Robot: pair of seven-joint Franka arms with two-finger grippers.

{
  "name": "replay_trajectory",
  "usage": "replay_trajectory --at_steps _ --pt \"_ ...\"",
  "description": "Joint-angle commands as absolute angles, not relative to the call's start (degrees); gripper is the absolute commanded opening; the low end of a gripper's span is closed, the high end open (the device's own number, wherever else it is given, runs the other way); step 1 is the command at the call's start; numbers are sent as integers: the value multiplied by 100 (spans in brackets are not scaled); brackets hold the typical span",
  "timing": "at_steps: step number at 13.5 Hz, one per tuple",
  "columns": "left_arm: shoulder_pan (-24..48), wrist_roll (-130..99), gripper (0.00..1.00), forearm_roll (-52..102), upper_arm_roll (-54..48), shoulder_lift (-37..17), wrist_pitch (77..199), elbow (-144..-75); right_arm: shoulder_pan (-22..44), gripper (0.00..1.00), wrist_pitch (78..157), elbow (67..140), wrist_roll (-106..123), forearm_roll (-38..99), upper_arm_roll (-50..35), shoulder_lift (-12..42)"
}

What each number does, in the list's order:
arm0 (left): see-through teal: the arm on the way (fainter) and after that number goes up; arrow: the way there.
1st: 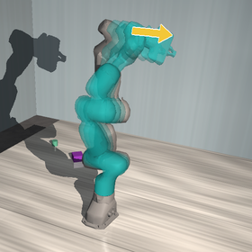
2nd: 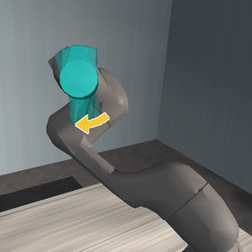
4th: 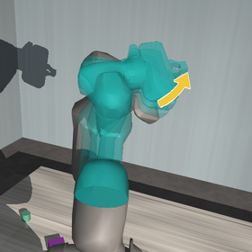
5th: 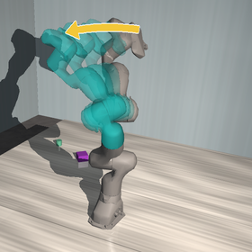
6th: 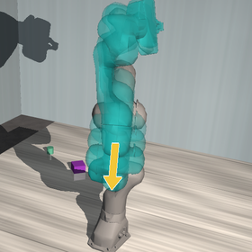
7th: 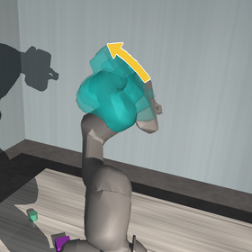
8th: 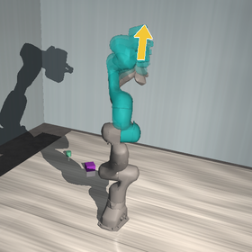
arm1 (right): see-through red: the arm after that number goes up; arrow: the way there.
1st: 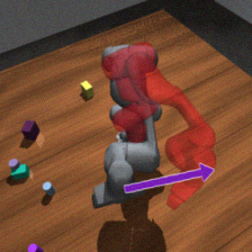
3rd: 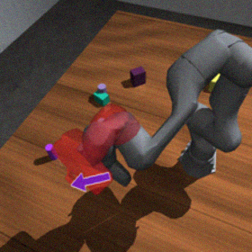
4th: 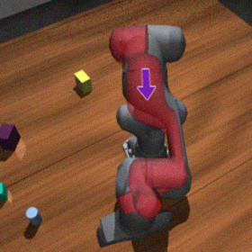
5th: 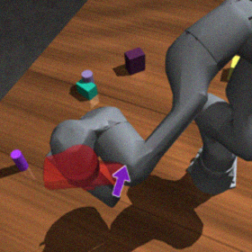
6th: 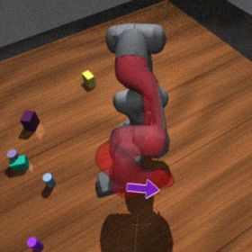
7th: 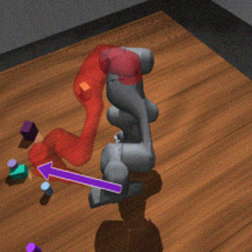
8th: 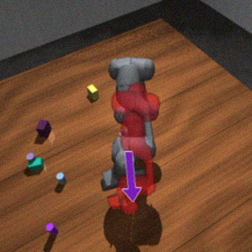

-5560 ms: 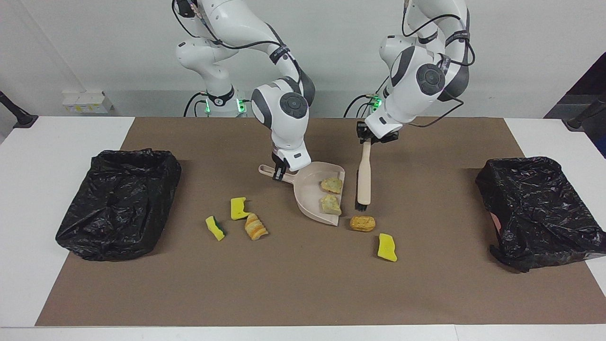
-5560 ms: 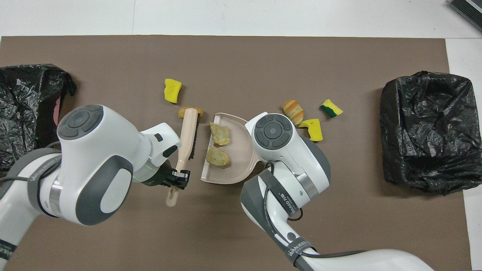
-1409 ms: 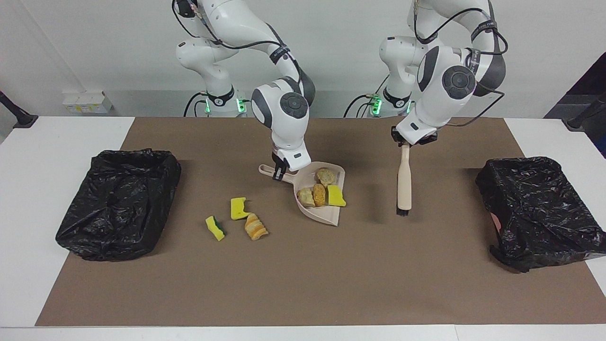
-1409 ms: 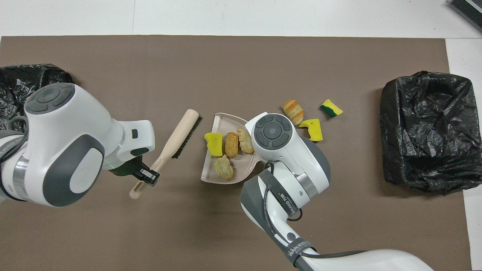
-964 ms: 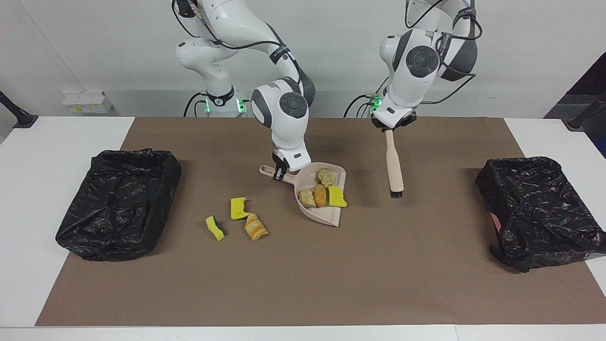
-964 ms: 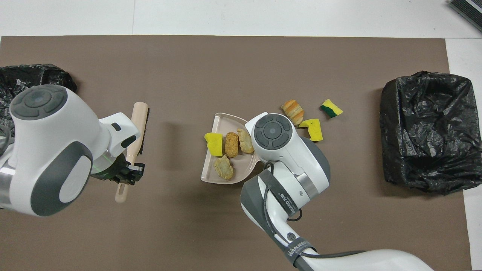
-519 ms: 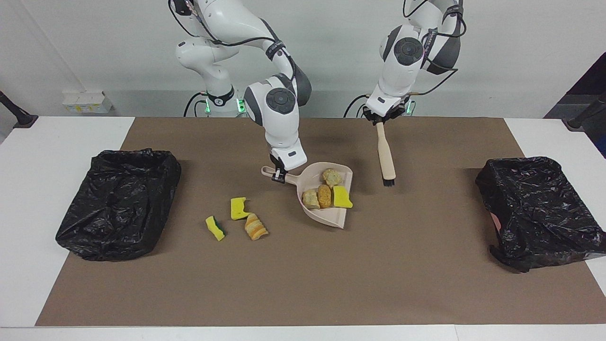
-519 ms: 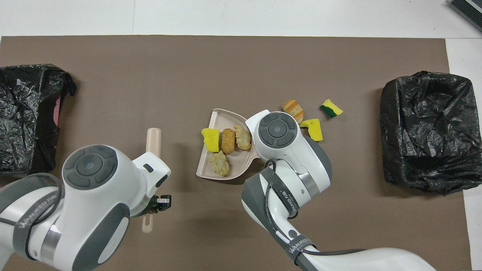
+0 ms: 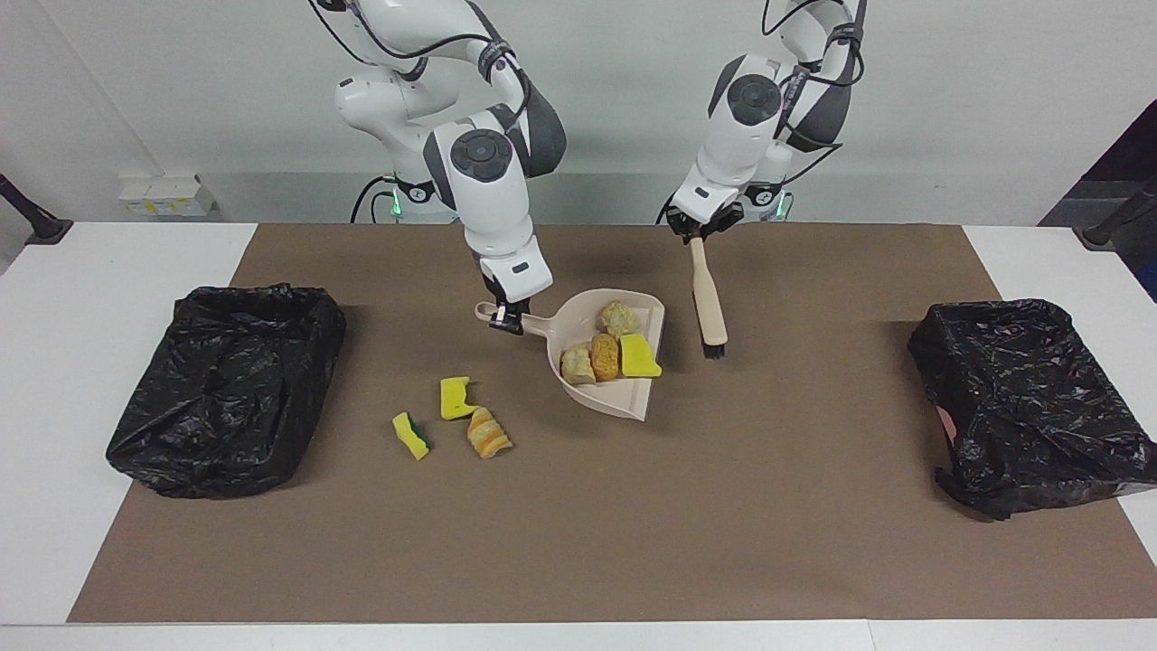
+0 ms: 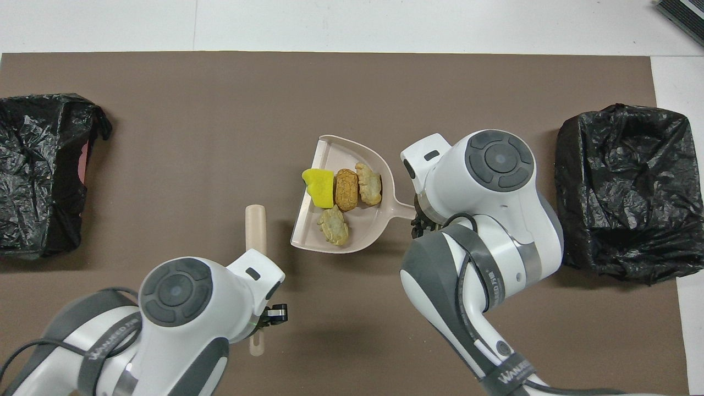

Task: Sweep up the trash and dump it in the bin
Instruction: 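Carry the loaded dustpan to the black bag with the right gripper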

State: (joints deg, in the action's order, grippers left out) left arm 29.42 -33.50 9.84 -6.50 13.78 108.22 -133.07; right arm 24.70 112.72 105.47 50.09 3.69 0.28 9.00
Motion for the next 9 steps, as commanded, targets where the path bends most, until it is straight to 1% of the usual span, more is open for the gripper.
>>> replay_trajectory --at_steps 1,4,6,9 --pt "3234 -3595 0 1046 -562 1380 10872 -13377 2251 0 11048 10512 5369 536 -9 747" --pt "3313 -3665 0 1553 -563 1292 10994 -13516 1961 0 11004 10512 5581 545 -9 546" --pt "3576 -3665 0 1600 -563 1458 11240 -13867 1803 0 10917 10503 5703 641 0 379" --pt "3972 -3735 0 1608 -562 1661 11724 -14272 1547 0 10618 10257 5994 721 26 316"
